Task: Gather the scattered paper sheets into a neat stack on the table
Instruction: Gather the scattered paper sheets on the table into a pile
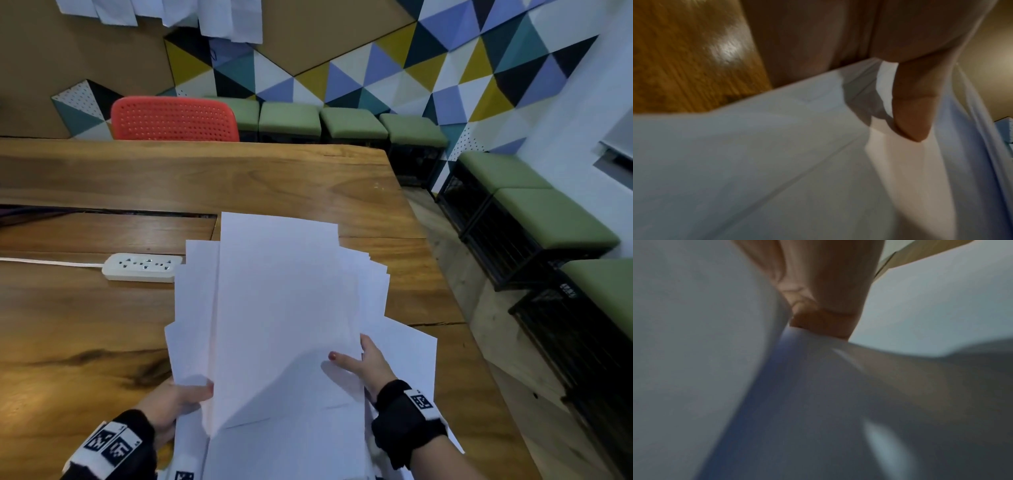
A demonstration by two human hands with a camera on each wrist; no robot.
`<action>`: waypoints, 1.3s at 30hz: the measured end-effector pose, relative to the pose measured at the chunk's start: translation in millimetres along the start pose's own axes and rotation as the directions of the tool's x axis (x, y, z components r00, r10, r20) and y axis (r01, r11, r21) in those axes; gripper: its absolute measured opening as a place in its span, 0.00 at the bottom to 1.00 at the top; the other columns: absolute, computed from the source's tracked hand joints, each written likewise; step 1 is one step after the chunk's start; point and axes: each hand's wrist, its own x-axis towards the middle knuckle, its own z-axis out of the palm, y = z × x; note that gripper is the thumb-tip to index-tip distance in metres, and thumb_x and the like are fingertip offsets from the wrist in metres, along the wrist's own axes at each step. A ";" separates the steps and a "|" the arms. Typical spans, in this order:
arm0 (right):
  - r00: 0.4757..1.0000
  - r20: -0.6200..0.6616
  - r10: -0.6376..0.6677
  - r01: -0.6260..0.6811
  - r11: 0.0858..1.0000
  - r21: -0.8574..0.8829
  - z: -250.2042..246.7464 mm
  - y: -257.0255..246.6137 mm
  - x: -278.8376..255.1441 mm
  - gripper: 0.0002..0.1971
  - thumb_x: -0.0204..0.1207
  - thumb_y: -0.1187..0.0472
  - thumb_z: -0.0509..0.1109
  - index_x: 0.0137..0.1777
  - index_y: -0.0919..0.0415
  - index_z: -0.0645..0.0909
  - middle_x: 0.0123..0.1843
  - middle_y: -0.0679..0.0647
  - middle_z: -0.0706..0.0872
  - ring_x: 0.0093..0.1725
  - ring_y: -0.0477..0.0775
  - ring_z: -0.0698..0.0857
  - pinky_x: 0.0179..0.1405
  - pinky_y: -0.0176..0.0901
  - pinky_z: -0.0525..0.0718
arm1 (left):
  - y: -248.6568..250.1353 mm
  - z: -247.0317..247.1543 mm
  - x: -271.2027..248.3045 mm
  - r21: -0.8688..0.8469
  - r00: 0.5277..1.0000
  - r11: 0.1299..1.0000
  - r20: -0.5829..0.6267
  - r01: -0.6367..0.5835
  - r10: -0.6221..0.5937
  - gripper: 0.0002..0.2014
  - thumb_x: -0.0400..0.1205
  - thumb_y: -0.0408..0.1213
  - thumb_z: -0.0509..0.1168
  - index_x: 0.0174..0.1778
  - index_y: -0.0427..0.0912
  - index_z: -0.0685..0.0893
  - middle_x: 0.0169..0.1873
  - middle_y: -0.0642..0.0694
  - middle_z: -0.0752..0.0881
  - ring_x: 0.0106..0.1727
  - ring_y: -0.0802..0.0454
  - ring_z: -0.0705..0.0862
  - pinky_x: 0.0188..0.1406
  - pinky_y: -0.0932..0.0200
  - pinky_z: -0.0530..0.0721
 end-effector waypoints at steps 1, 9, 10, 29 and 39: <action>1.000 0.001 0.004 -0.004 0.998 0.066 -1.2 2.5 -0.1 0.54 0.41 0.47 0.87 0.70 0.63 0.70 0.65 0.58 0.83 0.64 0.56 0.81 0.66 0.50 0.78 | 1.5 2.4 -1.9 -0.003 1.000 1.000 0.025 0.003 -0.003 0.26 0.57 0.21 0.68 0.54 0.27 0.82 0.44 0.28 0.90 0.46 0.30 0.87 0.58 0.37 0.79; 0.994 0.054 -0.092 0.095 0.994 -0.052 -3.4 -1.5 -12.2 0.17 0.60 0.71 0.79 0.49 0.62 0.84 0.41 0.53 0.91 0.40 0.49 0.91 0.38 0.37 0.86 | 9.9 16.2 -6.5 -0.013 0.998 1.000 0.061 -0.021 0.022 0.11 0.81 0.38 0.60 0.54 0.37 0.83 0.44 0.35 0.92 0.53 0.35 0.86 0.54 0.41 0.80; 0.993 0.041 -0.107 0.113 0.980 -0.165 -1.0 -1.7 -11.3 0.14 0.62 0.69 0.79 0.47 0.57 0.83 0.44 0.53 0.90 0.45 0.53 0.90 0.44 0.41 0.87 | 7.7 19.4 -5.0 0.056 0.999 0.997 0.018 -0.051 0.051 0.11 0.79 0.33 0.63 0.57 0.36 0.82 0.43 0.36 0.92 0.53 0.36 0.85 0.56 0.41 0.80; 0.924 -0.380 -0.049 -0.088 0.938 -0.336 -42.6 3.5 7.3 0.24 0.75 0.50 0.68 0.69 0.58 0.71 0.66 0.61 0.78 0.63 0.59 0.78 0.64 0.51 0.76 | -0.2 -9.8 0.6 0.069 0.927 0.960 -0.250 -0.270 0.278 0.10 0.76 0.16 0.62 0.48 0.32 0.81 0.35 0.37 0.88 0.41 0.40 0.83 0.27 0.54 0.87; 0.940 -0.322 0.112 -0.268 0.827 -0.495 -42.1 -0.9 15.1 0.24 0.76 0.51 0.67 0.67 0.62 0.70 0.69 0.61 0.76 0.63 0.63 0.79 0.60 0.46 0.76 | 9.3 -5.6 8.9 0.080 0.955 0.968 -0.163 -0.237 0.247 0.12 0.75 0.14 0.61 0.45 0.36 0.81 0.38 0.36 0.87 0.44 0.38 0.83 0.36 0.49 0.84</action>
